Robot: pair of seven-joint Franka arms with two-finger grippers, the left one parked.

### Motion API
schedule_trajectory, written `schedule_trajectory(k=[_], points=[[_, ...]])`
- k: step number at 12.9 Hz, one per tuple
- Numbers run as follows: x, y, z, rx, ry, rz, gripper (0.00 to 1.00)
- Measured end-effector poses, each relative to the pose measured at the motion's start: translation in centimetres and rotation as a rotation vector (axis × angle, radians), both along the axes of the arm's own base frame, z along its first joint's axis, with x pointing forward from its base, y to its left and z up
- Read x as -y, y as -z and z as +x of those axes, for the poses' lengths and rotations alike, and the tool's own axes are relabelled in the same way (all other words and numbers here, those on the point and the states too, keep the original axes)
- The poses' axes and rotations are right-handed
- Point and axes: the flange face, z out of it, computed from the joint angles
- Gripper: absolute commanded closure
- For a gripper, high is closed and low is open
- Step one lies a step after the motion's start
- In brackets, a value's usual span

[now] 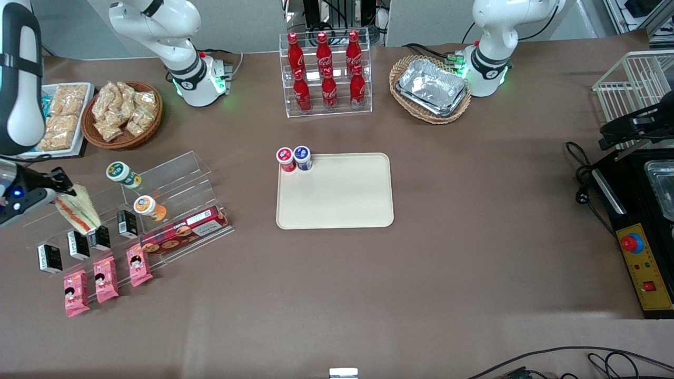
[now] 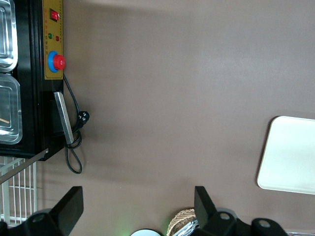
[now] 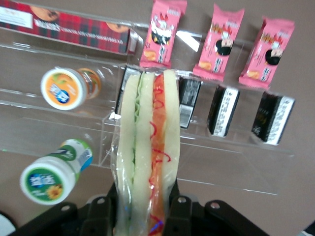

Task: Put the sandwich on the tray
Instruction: 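Lift the sandwich out of the rack and carry it over the cream tray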

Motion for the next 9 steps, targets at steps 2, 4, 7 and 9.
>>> schedule_trajectory(k=[2,4,7,9], points=[[-2.0,-3.2,2.0,-0.002,-0.06,-0.005,0.61],[-5.4,-4.8,3.9,-0.004,-0.159,-0.003,0.61],[-12.3,-5.0,5.6,0.008,-0.264,0.055,0.6],[-16.0,-4.9,5.9,0.011,-0.313,0.103,0.6]])
